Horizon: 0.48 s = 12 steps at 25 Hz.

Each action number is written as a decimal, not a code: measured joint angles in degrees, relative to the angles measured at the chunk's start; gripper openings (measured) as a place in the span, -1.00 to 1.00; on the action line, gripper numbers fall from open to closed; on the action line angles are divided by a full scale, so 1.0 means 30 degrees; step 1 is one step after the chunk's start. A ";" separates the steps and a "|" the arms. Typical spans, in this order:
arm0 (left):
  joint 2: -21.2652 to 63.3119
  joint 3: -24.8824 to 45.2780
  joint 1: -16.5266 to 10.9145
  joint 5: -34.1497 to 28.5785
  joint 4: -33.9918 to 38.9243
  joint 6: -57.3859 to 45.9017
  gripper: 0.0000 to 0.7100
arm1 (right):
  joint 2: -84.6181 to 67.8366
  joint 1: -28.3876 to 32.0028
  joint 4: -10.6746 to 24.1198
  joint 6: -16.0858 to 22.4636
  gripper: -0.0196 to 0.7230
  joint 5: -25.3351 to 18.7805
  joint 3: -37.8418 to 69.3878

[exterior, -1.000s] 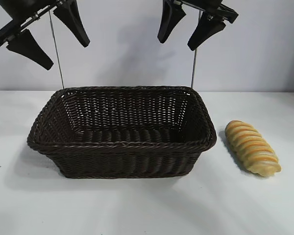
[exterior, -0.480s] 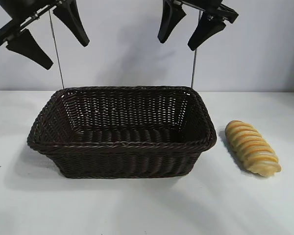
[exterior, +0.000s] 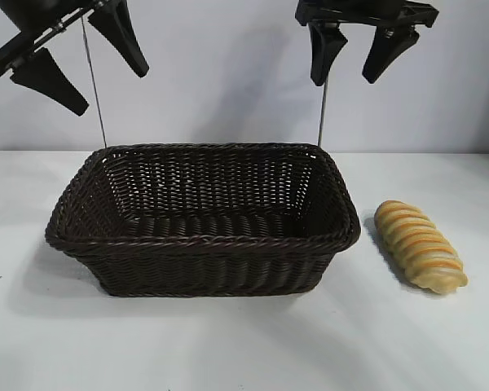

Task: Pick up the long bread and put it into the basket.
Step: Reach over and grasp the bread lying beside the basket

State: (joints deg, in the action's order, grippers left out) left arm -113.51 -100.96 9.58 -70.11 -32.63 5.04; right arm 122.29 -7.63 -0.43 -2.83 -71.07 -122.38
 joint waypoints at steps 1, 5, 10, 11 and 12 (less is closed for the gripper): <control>0.0000 0.0000 0.0000 0.0000 0.0000 0.0000 0.69 | 0.0000 0.0229 -0.0021 0.0016 0.50 0.0000 0.0000; 0.0000 0.0000 0.0000 0.0019 0.0000 0.0000 0.69 | -0.0015 0.0463 -0.0271 0.0016 0.50 0.0040 0.1027; 0.0000 0.0000 0.0000 0.0050 -0.0014 0.0000 0.69 | -0.0015 0.0463 -0.0731 0.0016 0.50 0.0097 0.4104; 0.0000 0.0000 0.0000 0.0039 -0.0014 0.0000 0.69 | -0.0015 0.0463 -0.0730 0.0016 0.50 0.0111 0.4761; 0.0000 0.0000 0.0000 0.0039 -0.0014 0.0000 0.69 | -0.0015 0.0463 -0.0730 0.0016 0.50 0.0111 0.5292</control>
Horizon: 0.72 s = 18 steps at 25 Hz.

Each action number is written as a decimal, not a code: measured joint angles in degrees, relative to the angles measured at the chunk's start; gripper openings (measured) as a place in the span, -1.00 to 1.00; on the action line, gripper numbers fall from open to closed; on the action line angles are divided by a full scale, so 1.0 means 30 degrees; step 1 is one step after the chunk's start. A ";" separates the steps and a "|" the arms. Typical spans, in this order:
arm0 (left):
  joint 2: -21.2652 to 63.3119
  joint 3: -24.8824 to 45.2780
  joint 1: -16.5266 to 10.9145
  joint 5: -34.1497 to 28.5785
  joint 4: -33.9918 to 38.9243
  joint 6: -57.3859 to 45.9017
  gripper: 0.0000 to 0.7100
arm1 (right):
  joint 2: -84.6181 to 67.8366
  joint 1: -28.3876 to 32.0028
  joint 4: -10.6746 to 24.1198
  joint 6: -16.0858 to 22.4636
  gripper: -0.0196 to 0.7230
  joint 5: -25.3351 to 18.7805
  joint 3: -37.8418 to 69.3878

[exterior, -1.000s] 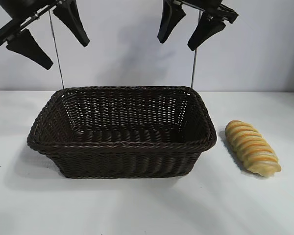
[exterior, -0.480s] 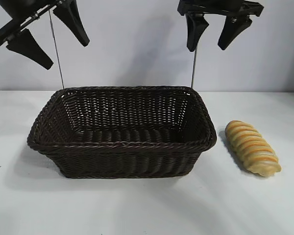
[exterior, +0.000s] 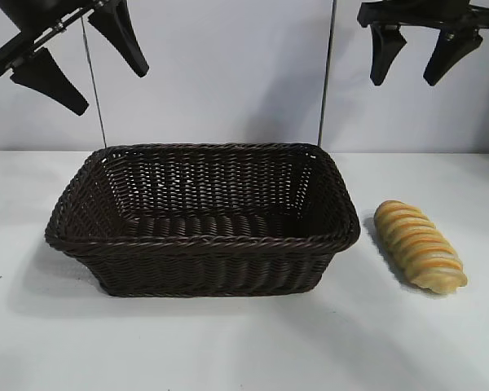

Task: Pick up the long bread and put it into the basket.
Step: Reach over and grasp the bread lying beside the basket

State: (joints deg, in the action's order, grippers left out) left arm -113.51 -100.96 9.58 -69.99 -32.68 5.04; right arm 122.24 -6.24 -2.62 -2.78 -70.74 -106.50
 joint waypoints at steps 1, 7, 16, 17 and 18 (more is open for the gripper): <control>0.0000 0.0000 0.0000 0.0016 0.0000 0.0000 0.69 | 0.0000 0.0000 0.0000 0.0000 0.50 0.0025 0.0589; 0.0000 0.0000 0.0000 0.0036 0.0000 0.0000 0.69 | 0.0000 0.0000 -0.0042 0.0059 0.50 0.0144 0.2999; 0.0000 0.0000 0.0000 0.0036 0.0000 0.0000 0.69 | 0.0000 0.0000 -0.0042 0.0059 0.50 0.2257 0.5405; 0.0000 0.0000 0.0000 0.0036 0.0000 0.0000 0.69 | 0.0000 0.0000 -0.0042 0.0059 0.50 0.2609 0.5683; 0.0000 0.0000 0.0000 0.0036 0.0000 0.0000 0.69 | 0.0000 0.0000 -0.0042 0.0059 0.50 0.2916 0.5920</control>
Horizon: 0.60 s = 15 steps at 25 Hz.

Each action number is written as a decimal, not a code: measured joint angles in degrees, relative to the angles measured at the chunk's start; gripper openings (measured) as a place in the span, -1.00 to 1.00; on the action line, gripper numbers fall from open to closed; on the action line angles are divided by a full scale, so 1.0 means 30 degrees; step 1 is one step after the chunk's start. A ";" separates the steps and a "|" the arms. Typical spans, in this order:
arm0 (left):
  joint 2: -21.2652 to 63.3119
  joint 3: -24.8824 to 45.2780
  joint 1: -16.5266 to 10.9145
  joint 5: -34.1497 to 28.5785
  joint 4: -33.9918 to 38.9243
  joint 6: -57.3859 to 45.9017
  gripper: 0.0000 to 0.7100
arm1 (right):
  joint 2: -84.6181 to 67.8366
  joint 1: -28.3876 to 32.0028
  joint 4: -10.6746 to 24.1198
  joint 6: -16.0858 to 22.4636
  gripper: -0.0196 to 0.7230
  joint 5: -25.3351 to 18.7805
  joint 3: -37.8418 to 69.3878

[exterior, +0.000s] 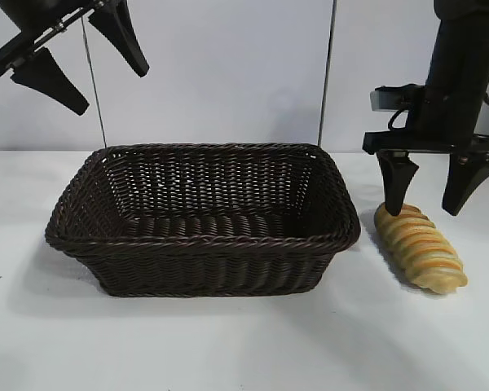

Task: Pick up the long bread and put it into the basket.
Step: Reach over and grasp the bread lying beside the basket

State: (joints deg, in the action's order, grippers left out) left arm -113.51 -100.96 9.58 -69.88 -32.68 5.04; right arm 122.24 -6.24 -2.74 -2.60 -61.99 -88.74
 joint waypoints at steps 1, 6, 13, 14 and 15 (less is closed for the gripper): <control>0.0000 0.0000 0.0000 0.0000 0.0000 0.0000 0.69 | 0.0000 0.0000 0.0000 0.0000 0.50 0.0253 0.0271; 0.0000 0.0000 0.0000 0.0000 0.0000 0.0000 0.69 | 0.0000 0.0000 0.0000 0.0000 0.49 0.1225 0.0903; 0.0000 0.0000 0.0000 0.0000 0.0000 0.0000 0.69 | 0.0000 0.0000 0.0000 0.0177 -0.12 0.1565 0.0903; 0.0000 0.0000 0.0000 0.0000 0.0000 0.0000 0.69 | 0.0000 0.0000 0.0000 0.0201 -0.21 0.1565 0.0903; 0.0000 0.0000 0.0000 0.0000 0.0000 0.0000 0.69 | 0.0000 0.0000 0.0000 0.0219 -0.28 0.1573 0.0903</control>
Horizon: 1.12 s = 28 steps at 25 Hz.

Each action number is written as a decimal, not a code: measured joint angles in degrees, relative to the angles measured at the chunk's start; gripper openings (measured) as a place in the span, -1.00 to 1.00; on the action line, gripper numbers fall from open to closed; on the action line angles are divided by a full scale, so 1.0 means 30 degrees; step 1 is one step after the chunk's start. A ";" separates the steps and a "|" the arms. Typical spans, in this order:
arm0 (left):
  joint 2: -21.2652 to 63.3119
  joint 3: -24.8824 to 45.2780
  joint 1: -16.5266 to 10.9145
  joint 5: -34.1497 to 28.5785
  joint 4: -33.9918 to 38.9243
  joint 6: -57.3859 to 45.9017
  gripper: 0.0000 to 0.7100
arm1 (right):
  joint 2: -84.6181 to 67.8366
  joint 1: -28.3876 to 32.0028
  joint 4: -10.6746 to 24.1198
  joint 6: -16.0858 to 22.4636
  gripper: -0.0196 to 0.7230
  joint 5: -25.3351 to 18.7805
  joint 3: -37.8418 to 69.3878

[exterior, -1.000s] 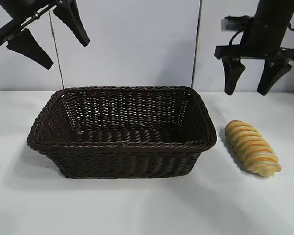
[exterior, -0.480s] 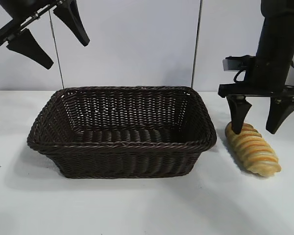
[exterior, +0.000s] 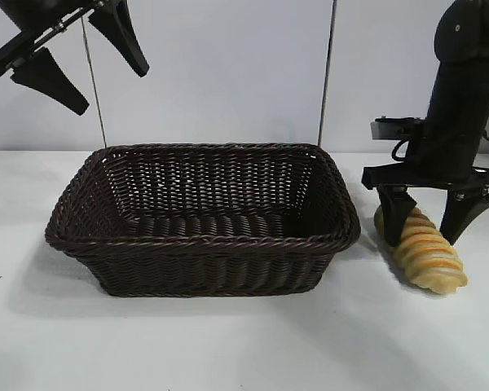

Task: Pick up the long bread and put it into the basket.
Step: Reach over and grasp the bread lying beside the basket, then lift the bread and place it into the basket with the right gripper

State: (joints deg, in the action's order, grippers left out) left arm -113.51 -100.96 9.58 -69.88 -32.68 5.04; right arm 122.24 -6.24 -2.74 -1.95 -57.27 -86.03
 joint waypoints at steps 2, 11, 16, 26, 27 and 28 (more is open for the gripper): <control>0.0000 0.0000 0.0000 0.0000 0.0000 0.0000 0.69 | 0.0000 0.0000 0.0000 0.0000 -0.33 0.0000 0.0000; 0.0000 0.0000 0.0000 -0.0018 0.0000 0.0000 0.69 | 0.0000 0.0000 -0.0180 0.0019 -0.37 -0.3275 -0.2473; 0.0000 0.0000 0.0000 -0.0058 0.0000 0.0000 0.69 | -0.0330 0.0000 -0.0377 0.0001 -0.37 -0.3956 -0.4793; 0.0000 0.0000 0.0000 -0.0100 0.0000 0.0000 0.69 | -0.2924 0.0000 -0.0078 -0.0139 -0.37 -0.4195 -0.5360; 0.0000 0.0000 0.0000 -0.0100 0.0000 0.0000 0.69 | -0.3128 0.0000 -0.0078 -0.0139 -0.37 -0.4233 -0.5360; 0.0000 0.0000 0.0000 -0.0100 0.0000 0.0000 0.69 | -0.3308 0.0000 -0.0116 -0.0153 -0.37 -0.4279 -0.5360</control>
State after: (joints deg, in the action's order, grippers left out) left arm -113.51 -100.96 9.58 -70.18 -32.68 5.04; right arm 112.32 -6.24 -3.09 -2.40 -70.11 -102.11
